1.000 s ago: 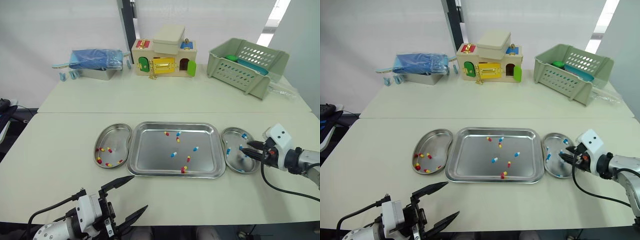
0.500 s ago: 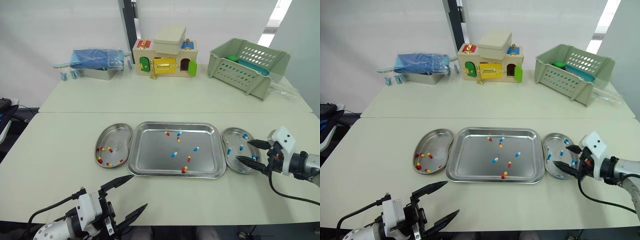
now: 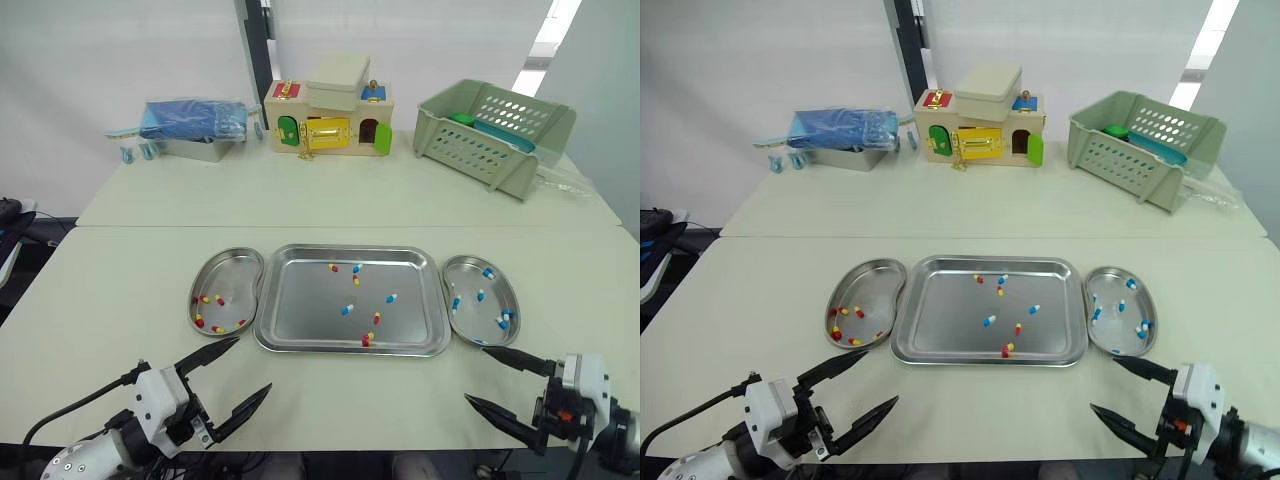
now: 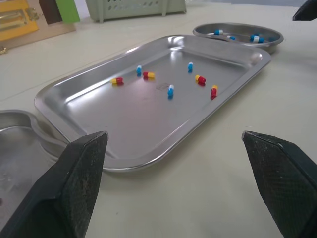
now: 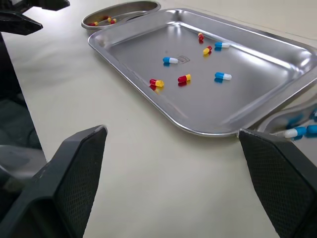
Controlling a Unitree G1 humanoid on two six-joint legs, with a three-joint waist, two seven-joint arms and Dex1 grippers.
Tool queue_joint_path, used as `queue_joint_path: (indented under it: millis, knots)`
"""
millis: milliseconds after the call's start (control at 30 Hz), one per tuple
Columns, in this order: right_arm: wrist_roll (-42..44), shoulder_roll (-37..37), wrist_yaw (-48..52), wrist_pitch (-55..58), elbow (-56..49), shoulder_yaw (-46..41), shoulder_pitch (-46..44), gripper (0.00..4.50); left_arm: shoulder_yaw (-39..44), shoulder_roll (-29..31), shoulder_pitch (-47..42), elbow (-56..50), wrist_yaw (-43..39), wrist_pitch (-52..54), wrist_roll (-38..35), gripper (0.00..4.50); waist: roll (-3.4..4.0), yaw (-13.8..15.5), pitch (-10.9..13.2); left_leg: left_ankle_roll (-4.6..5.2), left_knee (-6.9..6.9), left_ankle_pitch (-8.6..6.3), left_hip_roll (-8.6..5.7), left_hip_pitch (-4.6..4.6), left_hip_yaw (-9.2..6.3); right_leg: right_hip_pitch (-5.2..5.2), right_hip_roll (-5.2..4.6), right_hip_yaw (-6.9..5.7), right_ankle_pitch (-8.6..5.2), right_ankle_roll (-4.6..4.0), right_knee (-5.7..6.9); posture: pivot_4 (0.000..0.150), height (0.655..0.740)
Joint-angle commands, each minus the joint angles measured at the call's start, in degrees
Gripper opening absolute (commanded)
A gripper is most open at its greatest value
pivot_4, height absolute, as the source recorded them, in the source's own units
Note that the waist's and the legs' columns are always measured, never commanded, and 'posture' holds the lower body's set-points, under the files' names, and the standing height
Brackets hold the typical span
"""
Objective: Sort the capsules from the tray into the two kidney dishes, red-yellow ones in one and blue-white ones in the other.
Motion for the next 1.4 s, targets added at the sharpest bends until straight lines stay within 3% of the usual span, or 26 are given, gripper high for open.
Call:
queue_joint_path:
  millis: [33, 300, 400, 500, 600, 767, 967, 1400]
  knots:
    - [-1.5, 2.3, -1.9, -4.3, -2.7, 2.7, 3.1, 4.46, 2.7, 0.8, 0.5, -2.5, 1.1, 0.9, -0.1, 4.50, -0.03, 0.2, 0.0, 0.00, -0.01, 0.00, 0.01, 0.07, -0.02, 0.08, 0.00, -0.02, -0.01, -0.01, -0.01, 0.150, 0.7400]
    - [-3.7, 3.0, -5.5, -7.8, -1.2, 6.5, 3.3, 4.46, 6.4, 8.9, -3.8, -1.7, -2.6, 8.4, -2.7, 4.50, -0.01, 0.4, 0.0, -0.01, -0.05, -0.01, 0.00, 0.15, -0.03, 0.14, 0.00, -0.04, -0.02, -0.04, -0.04, 0.150, 0.7400]
    - [-4.4, 2.9, -6.6, -8.7, -0.8, 7.2, 2.6, 4.46, 5.9, 14.7, -7.8, -1.8, -5.1, 14.6, -3.7, 4.50, -0.04, 0.4, 0.0, -0.01, -0.07, -0.01, 0.00, 0.15, -0.03, 0.14, 0.01, -0.04, -0.03, -0.04, -0.05, 0.150, 0.7400]
    - [-5.1, 3.2, -8.1, -9.3, -1.4, 8.3, 2.9, 4.46, 0.6, 23.3, -20.4, 1.8, -9.7, 22.6, -3.1, 4.50, 0.00, 0.9, 0.0, -0.01, -0.07, -0.01, -0.01, 0.18, -0.06, 0.15, 0.02, -0.06, -0.03, -0.04, 0.00, 0.150, 0.7400]
    - [-5.7, 3.2, -9.4, -9.5, -2.3, 9.5, 3.4, 4.46, -5.9, 26.6, -33.8, 6.7, -14.5, 26.8, -2.4, 4.50, 0.03, 0.6, 0.0, -0.02, -0.05, 0.00, -0.03, 0.21, -0.18, 0.21, 0.02, -0.20, -0.03, -0.04, 0.00, 0.150, 0.7400]
    - [-6.0, 2.7, -11.1, -10.0, -3.4, 10.5, 4.2, 4.46, -16.4, 22.6, -56.4, 19.4, -20.6, 27.4, 2.6, 4.50, 0.06, 0.0, 0.1, -0.02, -0.08, 0.00, -0.01, 0.15, -0.15, 0.09, 0.07, -0.18, -0.04, -0.04, 0.03, 0.150, 0.7400]
    - [-5.5, 2.4, -12.6, -10.3, -4.0, 10.4, 5.4, 4.46, -23.7, 14.3, -72.7, 36.8, -24.9, 23.2, 9.9, 4.50, 0.05, -0.8, 0.1, -0.02, -0.03, 0.01, -0.01, 0.15, -0.16, 0.10, 0.08, -0.17, -0.04, -0.04, 0.07, 0.150, 0.7400]
    - [-7.3, 3.0, -15.1, -11.8, -3.1, 13.3, 6.0, 4.46, -30.3, -0.3, -90.6, 68.6, -29.0, 4.9, 23.3, 4.50, -0.03, -0.9, 0.1, -0.02, 0.08, 0.02, -0.05, 0.01, -0.22, 0.05, 0.08, -0.21, -0.04, -0.03, 0.06, 0.150, 0.7400]
